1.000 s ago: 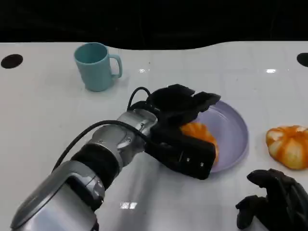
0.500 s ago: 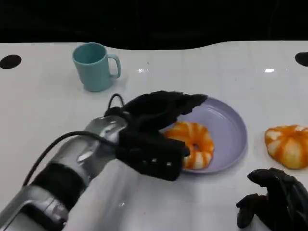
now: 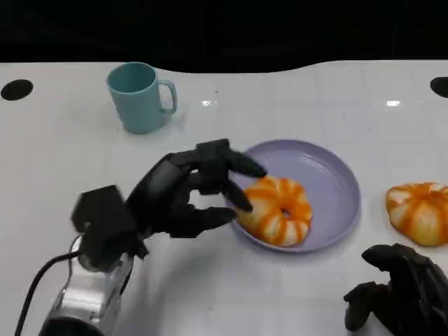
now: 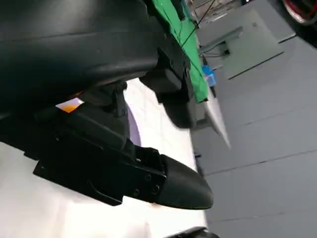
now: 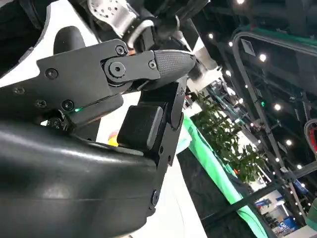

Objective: Grasp the bread from the table and place it into the plate.

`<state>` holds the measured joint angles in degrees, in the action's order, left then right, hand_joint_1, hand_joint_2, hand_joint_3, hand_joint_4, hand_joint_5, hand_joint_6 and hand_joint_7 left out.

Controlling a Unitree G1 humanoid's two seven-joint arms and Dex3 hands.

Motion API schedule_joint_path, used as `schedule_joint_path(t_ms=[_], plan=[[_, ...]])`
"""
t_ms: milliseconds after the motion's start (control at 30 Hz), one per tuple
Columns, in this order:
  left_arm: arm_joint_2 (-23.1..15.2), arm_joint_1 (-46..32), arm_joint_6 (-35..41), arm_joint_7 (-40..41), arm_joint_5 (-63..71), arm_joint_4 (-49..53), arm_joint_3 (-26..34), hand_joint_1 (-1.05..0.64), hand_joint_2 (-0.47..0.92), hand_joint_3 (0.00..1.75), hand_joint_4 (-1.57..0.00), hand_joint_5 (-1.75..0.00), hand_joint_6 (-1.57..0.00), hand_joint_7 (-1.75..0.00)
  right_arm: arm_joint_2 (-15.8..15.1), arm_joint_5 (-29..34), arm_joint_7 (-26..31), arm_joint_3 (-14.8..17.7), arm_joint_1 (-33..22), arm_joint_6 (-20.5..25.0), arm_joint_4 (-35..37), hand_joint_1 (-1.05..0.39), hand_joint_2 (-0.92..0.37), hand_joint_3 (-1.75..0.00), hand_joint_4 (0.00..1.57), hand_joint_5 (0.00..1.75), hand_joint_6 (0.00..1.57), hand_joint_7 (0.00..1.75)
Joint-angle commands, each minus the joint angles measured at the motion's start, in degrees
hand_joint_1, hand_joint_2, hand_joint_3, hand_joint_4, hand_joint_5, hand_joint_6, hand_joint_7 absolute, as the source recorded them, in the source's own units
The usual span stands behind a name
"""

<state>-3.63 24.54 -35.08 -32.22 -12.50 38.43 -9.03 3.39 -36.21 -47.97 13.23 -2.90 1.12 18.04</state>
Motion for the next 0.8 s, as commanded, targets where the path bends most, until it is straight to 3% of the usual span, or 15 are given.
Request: schedule_joint_path(t_ms=[33,67,167,267,400,800], plan=[[0.56,-5.27,6.56,-4.42,-7.61,-5.11,4.23,-1.05,0.92,0.13,-1.05,-1.28,-1.04,-1.03,-0.68,-0.3,0.65,0.15,-1.0,0.64,-1.39,-0.56,-0.92,-0.3,1.57,0.58,1.57,0.21],[0.83,-6.83,9.85,-5.23,-9.85,-7.14,4.99,-1.05,0.92,0.12,-1.07,-1.29,-1.08,-1.02,-0.73,-0.51,0.44,0.12,-1.07,0.91,-1.51,-0.56,-0.92,-0.3,1.57,0.58,1.57,0.21],[1.62,-11.0,18.32,-6.4,-14.72,-12.99,6.61,-1.05,0.92,0.04,-1.21,-1.2,-1.3,-0.76,-0.57,-0.56,-0.02,0.15,-1.08,0.53,-1.45,-0.56,-0.92,-0.32,1.57,0.56,1.57,0.18],[2.75,-14.06,25.54,-9.06,-20.07,-16.22,8.39,-1.05,0.89,0.01,-1.31,-1.18,-1.41,-0.68,-0.34,-0.08,0.77,-0.08,-1.44,0.37,-2.2,-0.58,-0.92,-0.31,1.57,0.58,1.57,0.2],[4.41,-15.98,32.38,-13.08,-25.63,-15.37,11.48,-1.05,0.84,0.01,-1.5,-0.95,-1.55,-0.46,-0.56,-0.16,0.95,-0.18,-1.64,0.91,-2.65,-0.58,-0.92,-0.31,1.57,0.59,1.57,0.21],[7.14,-20.1,39.76,-17.77,-28.15,-14.11,16.82,-1.05,0.79,0.0,-1.57,-0.94,-1.57,-0.57,-0.46,0.19,2.68,-0.67,-2.88,1.73,-5.28,-0.59,-0.92,-0.28,1.57,0.61,1.57,0.23]])
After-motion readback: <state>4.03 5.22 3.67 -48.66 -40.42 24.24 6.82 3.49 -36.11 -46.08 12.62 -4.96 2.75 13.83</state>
